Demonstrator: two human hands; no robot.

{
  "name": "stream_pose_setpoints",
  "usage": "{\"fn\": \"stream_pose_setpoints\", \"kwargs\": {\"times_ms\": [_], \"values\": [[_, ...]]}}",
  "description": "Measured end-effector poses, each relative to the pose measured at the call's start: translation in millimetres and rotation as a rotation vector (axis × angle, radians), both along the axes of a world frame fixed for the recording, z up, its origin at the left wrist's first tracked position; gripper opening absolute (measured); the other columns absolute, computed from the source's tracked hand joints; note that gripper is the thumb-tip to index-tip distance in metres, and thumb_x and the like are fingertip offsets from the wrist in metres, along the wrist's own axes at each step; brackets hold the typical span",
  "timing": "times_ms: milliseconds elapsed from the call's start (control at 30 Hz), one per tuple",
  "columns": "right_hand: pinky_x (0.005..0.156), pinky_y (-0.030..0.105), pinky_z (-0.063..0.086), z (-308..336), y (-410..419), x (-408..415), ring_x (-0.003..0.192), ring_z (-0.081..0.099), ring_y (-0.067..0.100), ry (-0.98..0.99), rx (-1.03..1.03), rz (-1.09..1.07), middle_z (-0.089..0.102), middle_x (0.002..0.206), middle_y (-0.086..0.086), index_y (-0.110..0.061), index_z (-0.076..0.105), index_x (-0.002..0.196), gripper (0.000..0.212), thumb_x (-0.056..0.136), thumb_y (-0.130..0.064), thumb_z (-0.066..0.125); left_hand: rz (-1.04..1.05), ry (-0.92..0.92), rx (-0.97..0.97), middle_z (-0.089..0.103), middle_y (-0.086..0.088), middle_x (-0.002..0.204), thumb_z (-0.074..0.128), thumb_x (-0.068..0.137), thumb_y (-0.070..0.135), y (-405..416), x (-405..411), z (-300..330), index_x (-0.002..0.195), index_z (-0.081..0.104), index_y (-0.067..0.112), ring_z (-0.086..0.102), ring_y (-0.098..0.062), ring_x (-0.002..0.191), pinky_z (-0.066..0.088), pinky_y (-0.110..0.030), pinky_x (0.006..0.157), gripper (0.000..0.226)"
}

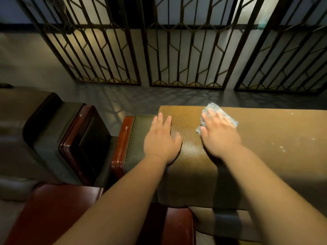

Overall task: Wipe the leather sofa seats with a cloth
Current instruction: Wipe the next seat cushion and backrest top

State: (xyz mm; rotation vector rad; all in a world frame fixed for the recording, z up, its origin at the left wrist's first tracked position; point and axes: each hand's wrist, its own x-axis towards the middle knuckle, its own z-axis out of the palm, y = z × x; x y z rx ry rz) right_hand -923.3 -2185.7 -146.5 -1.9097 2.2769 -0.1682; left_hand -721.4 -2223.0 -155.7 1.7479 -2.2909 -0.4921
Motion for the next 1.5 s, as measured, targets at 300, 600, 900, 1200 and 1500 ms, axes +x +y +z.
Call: {"fn": "stream_pose_setpoints", "kwargs": {"times_ms": [300,600,900,1200,1500], "values": [[0.127,0.046,0.021,19.5,-7.3,26.6,0.157,0.019,0.028,-0.013,0.122,0.275,0.025,0.17,0.005,-0.024,0.027,0.161,0.072,0.097,-0.055,0.025,-0.227,0.014,0.04,0.025,0.0,0.173,0.041,0.109,0.035,1.5,69.3,19.6,0.164,0.033,0.027,0.024,-0.019,0.158,0.02,-0.039,0.13,0.056],[0.127,0.045,0.023,4.1,27.9,130.8,0.155,0.027,0.029,0.07,0.002,0.48,0.03,0.168,0.005,-0.019,0.033,0.161,0.066,0.102,-0.047,0.032,-0.057,-0.175,0.087,0.009,0.005,0.176,0.021,0.106,0.062,-3.6,121.0,-39.6,0.165,0.02,0.038,0.006,-0.021,0.162,0.008,-0.057,0.128,0.063],[0.125,0.049,0.022,-0.2,-24.8,90.5,0.155,0.023,0.033,0.049,0.012,0.077,0.024,0.17,0.008,-0.022,0.031,0.158,0.06,0.104,-0.047,0.024,-0.047,-0.119,-0.07,0.022,0.008,0.173,0.023,0.098,0.056,-15.3,121.6,-61.0,0.16,0.032,0.044,0.016,-0.018,0.16,0.012,-0.052,0.13,0.064],[0.125,0.048,0.027,-16.5,62.3,29.0,0.153,0.034,0.028,0.164,-0.121,0.215,0.038,0.165,0.007,-0.017,0.045,0.156,0.069,0.097,-0.053,0.039,-0.051,-0.125,-0.092,0.022,0.008,0.173,0.03,0.101,0.054,-19.2,123.3,-68.8,0.161,0.031,0.043,0.017,-0.019,0.16,0.014,-0.053,0.13,0.06],[0.123,0.053,0.029,-23.8,50.2,103.2,0.15,0.034,0.038,0.127,-0.16,0.116,0.037,0.164,0.012,-0.017,0.042,0.157,0.064,0.102,-0.049,0.036,-0.048,-0.182,-0.052,0.02,0.008,0.173,0.03,0.101,0.06,-14.9,118.3,-57.0,0.161,0.029,0.042,0.014,-0.019,0.161,0.013,-0.053,0.13,0.063]]}}
